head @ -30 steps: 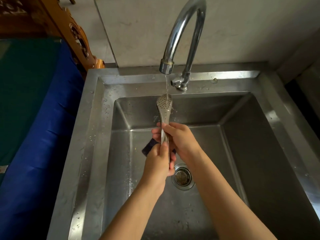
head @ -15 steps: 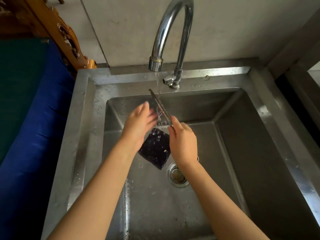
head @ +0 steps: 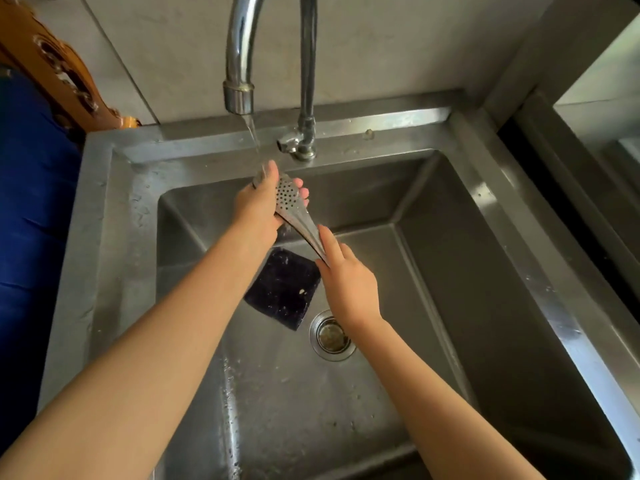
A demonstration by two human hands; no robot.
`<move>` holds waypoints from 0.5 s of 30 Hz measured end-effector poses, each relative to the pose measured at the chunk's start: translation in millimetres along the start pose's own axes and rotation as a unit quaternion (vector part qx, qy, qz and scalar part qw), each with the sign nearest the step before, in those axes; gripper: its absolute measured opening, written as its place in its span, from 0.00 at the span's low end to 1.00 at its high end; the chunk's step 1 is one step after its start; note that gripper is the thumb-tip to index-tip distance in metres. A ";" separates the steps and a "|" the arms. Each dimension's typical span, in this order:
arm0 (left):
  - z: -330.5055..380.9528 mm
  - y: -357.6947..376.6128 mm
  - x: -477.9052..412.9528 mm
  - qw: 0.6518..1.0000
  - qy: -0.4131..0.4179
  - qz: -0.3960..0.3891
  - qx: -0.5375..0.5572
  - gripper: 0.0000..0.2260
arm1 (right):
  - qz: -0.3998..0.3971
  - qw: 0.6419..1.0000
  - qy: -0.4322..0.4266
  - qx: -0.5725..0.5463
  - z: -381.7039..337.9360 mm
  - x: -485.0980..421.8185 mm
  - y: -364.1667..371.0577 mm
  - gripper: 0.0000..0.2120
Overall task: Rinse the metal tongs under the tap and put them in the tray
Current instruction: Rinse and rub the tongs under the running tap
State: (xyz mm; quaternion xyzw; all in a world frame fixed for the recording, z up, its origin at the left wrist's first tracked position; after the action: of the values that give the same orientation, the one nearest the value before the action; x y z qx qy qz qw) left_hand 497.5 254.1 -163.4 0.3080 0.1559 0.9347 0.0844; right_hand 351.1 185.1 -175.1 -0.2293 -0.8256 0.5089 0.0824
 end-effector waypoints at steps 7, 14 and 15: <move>-50.3 -18.2 -24.1 0.988 -0.011 0.030 -0.154 0.15 | -0.081 0.995 0.043 -0.049 65.3 19.1 35.4 0.13; -159.3 -50.0 -1.3 0.923 0.047 0.030 -0.381 0.24 | -0.220 0.972 0.079 -0.022 151.9 68.2 66.2 0.13; -178.5 -56.1 5.7 0.909 0.048 0.016 -0.414 0.24 | -0.236 0.968 0.082 -0.026 162.7 75.4 70.6 0.13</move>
State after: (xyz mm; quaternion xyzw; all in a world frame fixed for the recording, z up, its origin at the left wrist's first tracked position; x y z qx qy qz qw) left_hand 388.9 265.4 -315.6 0.2030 -0.2460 0.9302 0.1818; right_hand 245.4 116.0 -320.7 -0.0710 -0.8598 0.4329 0.2614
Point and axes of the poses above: each hand's wrist, its own x-axis away from the middle knuckle, its own y-axis out of the palm, z = x × y, the point moved 7 cm from there along -x, towards the middle knuckle, and after that the axes turned 3 degrees about x, right-handed, at the moved point
